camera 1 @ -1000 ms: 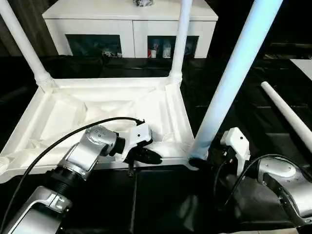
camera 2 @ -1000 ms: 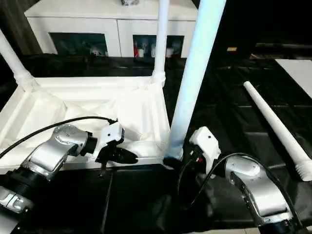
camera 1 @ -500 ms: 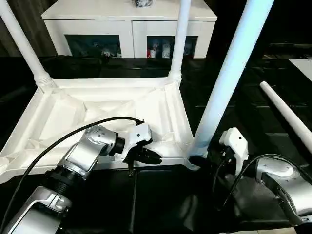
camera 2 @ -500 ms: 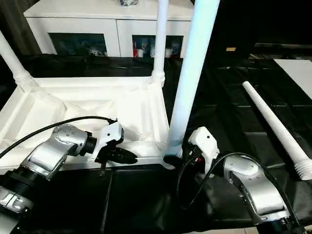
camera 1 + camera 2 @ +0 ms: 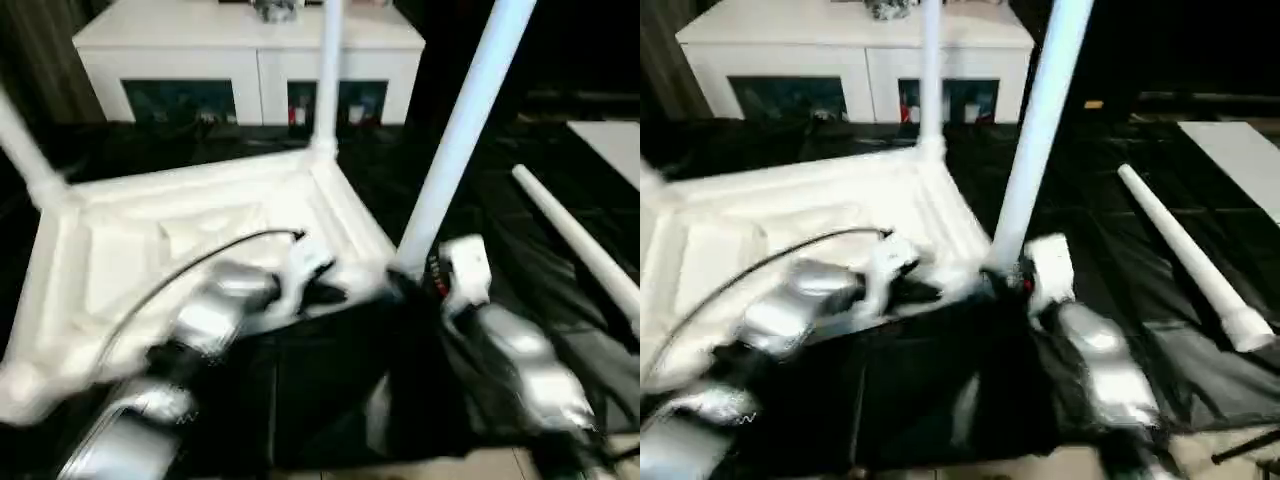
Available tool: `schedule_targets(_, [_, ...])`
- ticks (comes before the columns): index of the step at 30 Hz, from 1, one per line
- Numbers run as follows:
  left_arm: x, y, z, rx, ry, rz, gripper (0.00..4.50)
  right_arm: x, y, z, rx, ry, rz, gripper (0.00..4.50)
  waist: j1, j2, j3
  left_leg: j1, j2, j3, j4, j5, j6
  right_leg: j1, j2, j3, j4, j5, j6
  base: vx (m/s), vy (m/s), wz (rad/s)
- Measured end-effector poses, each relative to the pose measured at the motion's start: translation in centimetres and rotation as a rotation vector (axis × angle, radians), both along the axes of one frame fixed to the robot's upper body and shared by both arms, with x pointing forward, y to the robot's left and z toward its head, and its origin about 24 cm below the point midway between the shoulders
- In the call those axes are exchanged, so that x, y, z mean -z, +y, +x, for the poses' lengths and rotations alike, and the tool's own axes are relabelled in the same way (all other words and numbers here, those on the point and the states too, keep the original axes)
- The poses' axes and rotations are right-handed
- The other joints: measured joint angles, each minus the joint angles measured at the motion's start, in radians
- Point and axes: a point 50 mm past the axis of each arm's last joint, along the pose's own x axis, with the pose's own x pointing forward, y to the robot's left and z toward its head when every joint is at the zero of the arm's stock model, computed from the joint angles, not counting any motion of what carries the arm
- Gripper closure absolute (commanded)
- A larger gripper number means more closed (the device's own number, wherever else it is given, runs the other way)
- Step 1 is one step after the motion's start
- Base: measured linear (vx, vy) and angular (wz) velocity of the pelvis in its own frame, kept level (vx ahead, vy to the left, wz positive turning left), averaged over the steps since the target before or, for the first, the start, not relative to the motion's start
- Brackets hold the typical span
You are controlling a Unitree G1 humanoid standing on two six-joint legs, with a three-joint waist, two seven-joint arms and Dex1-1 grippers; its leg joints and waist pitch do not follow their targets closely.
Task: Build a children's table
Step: Rotate leg to tighten
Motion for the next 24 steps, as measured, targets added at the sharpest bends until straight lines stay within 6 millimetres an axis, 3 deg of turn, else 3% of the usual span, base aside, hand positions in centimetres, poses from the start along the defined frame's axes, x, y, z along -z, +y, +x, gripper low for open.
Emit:
schedule_targets(6, [0.3,-2.9,1.0,-0.138,-0.044,0.009,4.5,0.0,1.5,2.6,0.242,0.009,0.011,1.92,0.0,0.0,0.0,-0.001,-0.001,0.0,0.0,0.0,0.0,0.0,-0.001,0.0,-0.001,0.0,0.0,0.0,0.0,0.0])
schedule_targets(11, [0.4,-3.2,1.3,-0.138,-0.062,0.021,4.5,0.1,1.7,2.9,0.269,-0.003,-0.015,1.92,0.002,0.0,0.0,-0.001,-0.001,0.0,0.0,0.0,0.0,0.001,-0.001,0.0,-0.001,0.0,0.0,0.0,0.0,0.0])
schedule_targets(12, [0.4,-3.2,1.3,-0.137,-0.064,0.022,4.5,0.1,1.7,2.9,0.271,-0.006,-0.007,1.58,0.003,0.0,0.0,-0.001,-0.001,0.0,-0.001,0.0,0.0,0.001,-0.001,0.0,-0.001,0.0,0.0,0.0,0.0,0.0])
schedule_targets(15, [0.4,-3.0,1.4,-0.134,-0.081,0.03,4.5,0.2,1.6,2.7,0.277,-0.021,0.008,1.37,0.004,0.001,0.0,-0.001,-0.001,0.0,-0.002,0.0,0.0,0.001,-0.001,0.0,-0.002,0.0,0.0,0.0,0.0,0.0])
schedule_targets(17, [0.3,-2.3,1.8,-0.169,-0.115,0.047,4.5,0.1,3.0,2.3,0.212,-0.053,0.044,1.11,-0.008,0.0,0.001,-0.002,0.0,0.0,-0.003,0.0,0.0,-0.002,0.0,-0.001,-0.003,0.0,0.0,0.0,0.0,0.0])
schedule_targets(19, [0.0,-1.3,2.3,-0.202,-0.145,0.064,4.5,-0.1,4.9,1.5,0.108,-0.085,0.059,0.9,-0.026,0.0,0.002,-0.007,0.0,-0.011,-0.003,0.0,0.0,-0.008,0.0,-0.01,-0.009,0.001,0.001,-0.004,0.006,-0.24])
schedule_targets(21, [-0.1,-1.2,2.3,-0.19,-0.145,0.06,4.5,-0.5,4.3,1.2,0.086,-0.114,0.044,0.72,-0.025,0.0,0.002,-0.009,-0.001,-0.015,-0.003,0.0,0.0,-0.008,0.0,-0.015,-0.017,0.009,-0.005,0.005,0.007,-0.13])
schedule_targets(24, [-0.1,-0.7,2.2,-0.159,-0.134,0.048,4.5,-2.0,2.1,1.3,0.091,-0.181,0.0,0.46,-0.019,0.0,0.002,-0.005,-0.001,-0.009,-0.004,0.0,0.0,-0.007,0.0,-0.008,-0.016,0.016,-0.006,0.0,0.0,0.0])
